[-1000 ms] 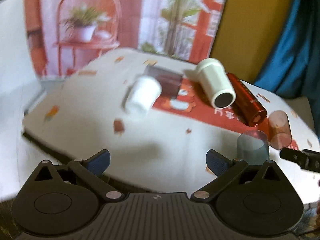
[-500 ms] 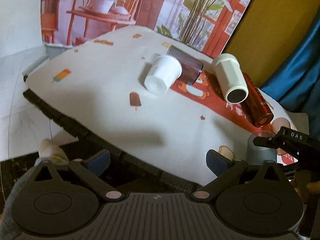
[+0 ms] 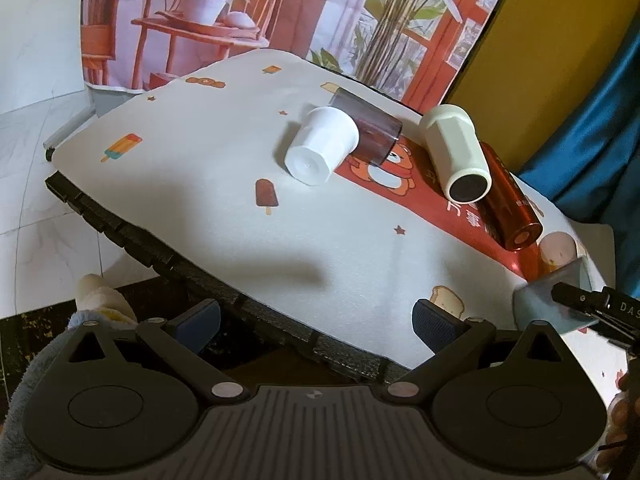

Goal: Flip cup upright

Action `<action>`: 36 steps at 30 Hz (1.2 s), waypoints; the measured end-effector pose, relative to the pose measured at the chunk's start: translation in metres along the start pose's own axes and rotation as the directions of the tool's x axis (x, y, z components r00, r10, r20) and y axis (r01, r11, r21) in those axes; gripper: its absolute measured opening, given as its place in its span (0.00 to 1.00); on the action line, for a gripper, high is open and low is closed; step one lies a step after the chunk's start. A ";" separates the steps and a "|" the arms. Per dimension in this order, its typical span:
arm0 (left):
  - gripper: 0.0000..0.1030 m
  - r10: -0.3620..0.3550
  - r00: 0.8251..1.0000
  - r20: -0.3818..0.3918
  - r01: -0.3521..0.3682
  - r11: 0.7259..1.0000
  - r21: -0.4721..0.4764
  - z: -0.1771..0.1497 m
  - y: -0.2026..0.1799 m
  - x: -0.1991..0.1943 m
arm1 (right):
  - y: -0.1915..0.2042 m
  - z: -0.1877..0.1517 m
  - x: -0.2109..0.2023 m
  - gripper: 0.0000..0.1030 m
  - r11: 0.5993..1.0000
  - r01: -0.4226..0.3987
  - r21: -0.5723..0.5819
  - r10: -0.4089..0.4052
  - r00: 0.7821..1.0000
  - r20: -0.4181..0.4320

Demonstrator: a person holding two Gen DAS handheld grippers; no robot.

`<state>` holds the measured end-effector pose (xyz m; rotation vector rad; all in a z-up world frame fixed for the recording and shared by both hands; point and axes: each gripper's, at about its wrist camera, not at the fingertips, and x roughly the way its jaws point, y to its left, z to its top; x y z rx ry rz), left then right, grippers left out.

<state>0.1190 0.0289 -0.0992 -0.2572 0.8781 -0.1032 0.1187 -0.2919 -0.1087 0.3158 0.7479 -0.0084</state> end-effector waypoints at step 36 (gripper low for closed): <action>1.00 0.015 0.994 0.108 -0.034 0.983 0.178 -0.010 -0.038 -0.050 | 0.011 -0.029 -0.089 1.00 0.988 0.098 -0.123 -0.090 0.993 0.072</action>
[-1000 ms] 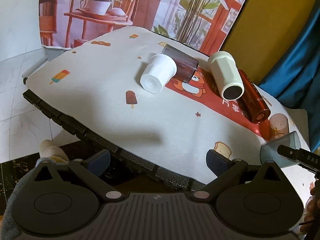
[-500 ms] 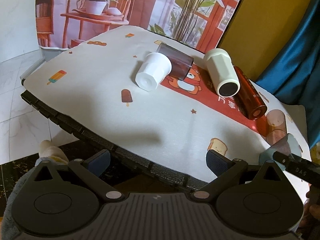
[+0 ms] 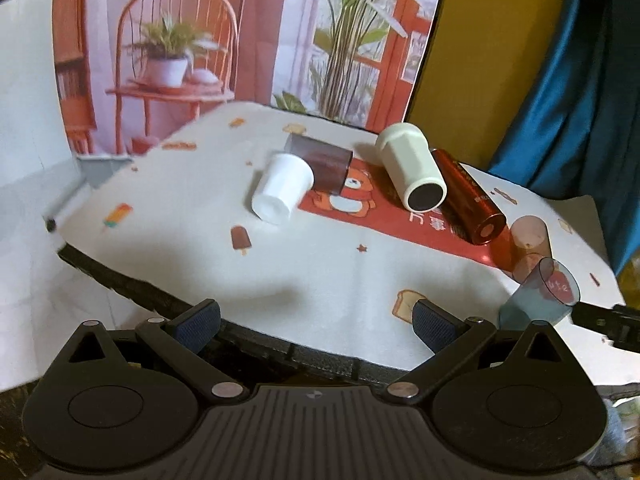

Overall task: Flip cup upright
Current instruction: 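Release the grey cup and withdraw the right gripper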

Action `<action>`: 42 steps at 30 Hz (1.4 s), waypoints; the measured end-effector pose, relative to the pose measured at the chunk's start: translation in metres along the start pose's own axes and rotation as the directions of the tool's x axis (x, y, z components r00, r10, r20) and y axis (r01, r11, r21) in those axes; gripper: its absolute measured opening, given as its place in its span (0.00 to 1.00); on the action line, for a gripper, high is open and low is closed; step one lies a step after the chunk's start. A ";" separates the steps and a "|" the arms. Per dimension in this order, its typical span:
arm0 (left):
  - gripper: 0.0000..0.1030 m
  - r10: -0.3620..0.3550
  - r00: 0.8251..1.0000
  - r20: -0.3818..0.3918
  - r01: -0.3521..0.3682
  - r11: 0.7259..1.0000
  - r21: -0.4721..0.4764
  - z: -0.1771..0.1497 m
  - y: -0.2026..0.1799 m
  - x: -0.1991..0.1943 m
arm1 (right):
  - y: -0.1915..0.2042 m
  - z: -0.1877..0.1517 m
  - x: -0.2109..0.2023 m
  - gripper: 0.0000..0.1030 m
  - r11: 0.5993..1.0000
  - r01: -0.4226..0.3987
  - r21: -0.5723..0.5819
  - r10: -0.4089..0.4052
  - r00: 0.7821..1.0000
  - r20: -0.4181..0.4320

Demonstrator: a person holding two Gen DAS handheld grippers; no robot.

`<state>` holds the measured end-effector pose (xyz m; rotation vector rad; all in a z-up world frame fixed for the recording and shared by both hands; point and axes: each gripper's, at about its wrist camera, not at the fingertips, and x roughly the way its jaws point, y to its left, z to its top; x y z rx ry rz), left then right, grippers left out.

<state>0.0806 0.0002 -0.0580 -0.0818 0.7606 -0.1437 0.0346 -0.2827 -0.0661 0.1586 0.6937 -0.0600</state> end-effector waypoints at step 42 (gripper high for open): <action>1.00 0.027 0.995 0.096 -0.041 0.989 0.142 -0.018 -0.020 -0.082 | 0.031 -0.031 -0.097 1.00 1.000 -0.011 0.006 0.011 0.999 0.041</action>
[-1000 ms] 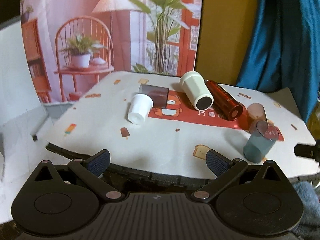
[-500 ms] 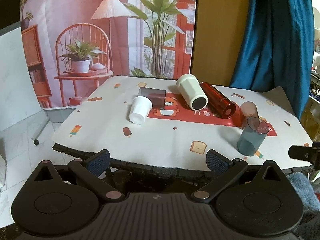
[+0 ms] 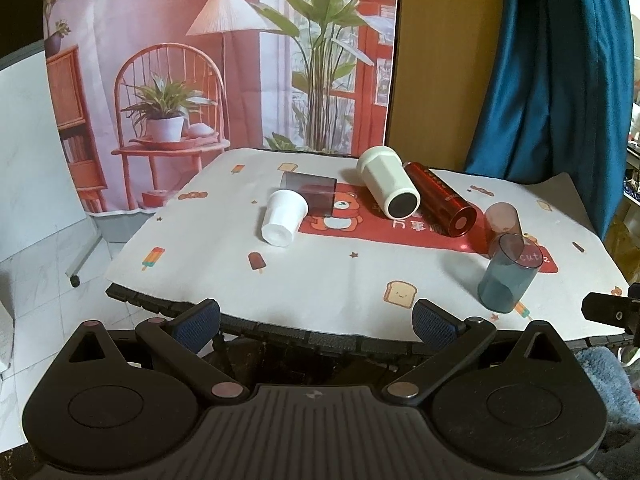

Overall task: Flip cup upright
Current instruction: 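Release the grey cup and withdraw the right gripper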

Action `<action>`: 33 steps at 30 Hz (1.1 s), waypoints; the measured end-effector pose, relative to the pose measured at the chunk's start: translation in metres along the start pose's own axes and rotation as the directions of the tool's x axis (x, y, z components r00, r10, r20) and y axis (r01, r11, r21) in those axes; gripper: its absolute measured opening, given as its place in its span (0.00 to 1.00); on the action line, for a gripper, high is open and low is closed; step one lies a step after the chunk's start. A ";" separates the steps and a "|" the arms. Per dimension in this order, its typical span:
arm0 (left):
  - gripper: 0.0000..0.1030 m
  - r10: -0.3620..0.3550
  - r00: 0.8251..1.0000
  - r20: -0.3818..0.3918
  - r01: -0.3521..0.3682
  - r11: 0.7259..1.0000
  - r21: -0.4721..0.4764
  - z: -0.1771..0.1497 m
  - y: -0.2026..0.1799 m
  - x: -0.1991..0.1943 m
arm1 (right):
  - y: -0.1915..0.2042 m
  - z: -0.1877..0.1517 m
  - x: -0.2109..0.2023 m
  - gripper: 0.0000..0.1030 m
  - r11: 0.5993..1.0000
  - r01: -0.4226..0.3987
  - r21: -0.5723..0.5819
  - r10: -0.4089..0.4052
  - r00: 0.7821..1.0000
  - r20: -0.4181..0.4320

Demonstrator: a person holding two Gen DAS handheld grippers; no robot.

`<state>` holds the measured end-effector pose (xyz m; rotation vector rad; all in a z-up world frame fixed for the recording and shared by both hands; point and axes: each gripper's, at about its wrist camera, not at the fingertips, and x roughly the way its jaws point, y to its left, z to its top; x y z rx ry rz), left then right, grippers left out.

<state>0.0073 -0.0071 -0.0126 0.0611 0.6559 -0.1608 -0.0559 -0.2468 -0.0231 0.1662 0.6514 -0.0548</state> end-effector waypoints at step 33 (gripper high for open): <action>1.00 0.005 1.000 -0.012 -0.005 1.000 -0.014 0.001 0.003 0.003 | 0.000 0.001 0.001 1.00 1.000 0.002 0.002 -0.002 1.000 -0.006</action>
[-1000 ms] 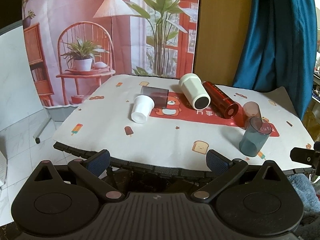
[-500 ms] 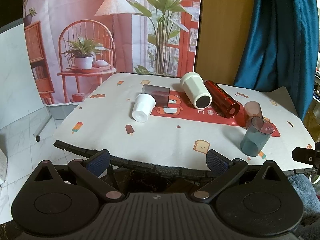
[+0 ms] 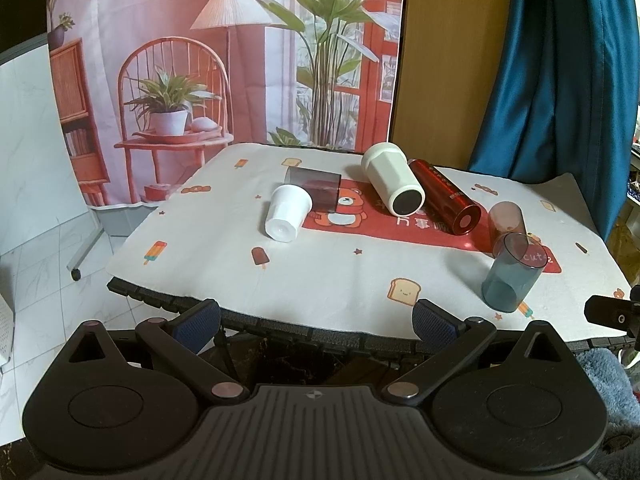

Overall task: Flip cup upright
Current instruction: 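Release the grey cup and withdraw the right gripper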

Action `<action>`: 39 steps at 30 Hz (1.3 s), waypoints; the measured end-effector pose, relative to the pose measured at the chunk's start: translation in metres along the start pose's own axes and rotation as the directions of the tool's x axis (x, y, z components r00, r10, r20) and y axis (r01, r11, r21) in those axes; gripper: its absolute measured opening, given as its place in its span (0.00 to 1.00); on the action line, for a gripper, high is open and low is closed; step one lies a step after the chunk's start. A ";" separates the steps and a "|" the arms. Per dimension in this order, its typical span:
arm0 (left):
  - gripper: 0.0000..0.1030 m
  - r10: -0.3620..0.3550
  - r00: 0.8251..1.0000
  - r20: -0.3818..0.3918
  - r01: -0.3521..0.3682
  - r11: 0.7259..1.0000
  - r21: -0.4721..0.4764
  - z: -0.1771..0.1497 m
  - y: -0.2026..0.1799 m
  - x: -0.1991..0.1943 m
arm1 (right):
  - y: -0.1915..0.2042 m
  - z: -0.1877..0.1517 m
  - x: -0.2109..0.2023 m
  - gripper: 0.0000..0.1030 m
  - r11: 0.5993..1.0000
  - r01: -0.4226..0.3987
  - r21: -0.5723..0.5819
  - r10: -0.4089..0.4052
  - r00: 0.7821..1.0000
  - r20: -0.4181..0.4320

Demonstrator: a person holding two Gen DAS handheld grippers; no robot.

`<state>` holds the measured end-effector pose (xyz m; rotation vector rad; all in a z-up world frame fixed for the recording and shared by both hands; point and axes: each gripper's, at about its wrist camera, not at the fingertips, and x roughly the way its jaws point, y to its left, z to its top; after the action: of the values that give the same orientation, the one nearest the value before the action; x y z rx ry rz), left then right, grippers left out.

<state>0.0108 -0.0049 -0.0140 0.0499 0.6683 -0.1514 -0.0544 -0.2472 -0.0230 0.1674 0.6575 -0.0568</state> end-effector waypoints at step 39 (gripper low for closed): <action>1.00 0.005 1.000 -0.008 -0.005 1.000 -0.003 -0.006 0.001 0.001 | 0.000 0.000 0.000 1.00 1.000 0.001 0.000 -0.001 1.000 -0.002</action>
<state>0.0084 -0.0037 -0.0193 0.0496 0.6767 -0.1454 -0.0541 -0.2473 -0.0229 0.1671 0.6595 -0.0571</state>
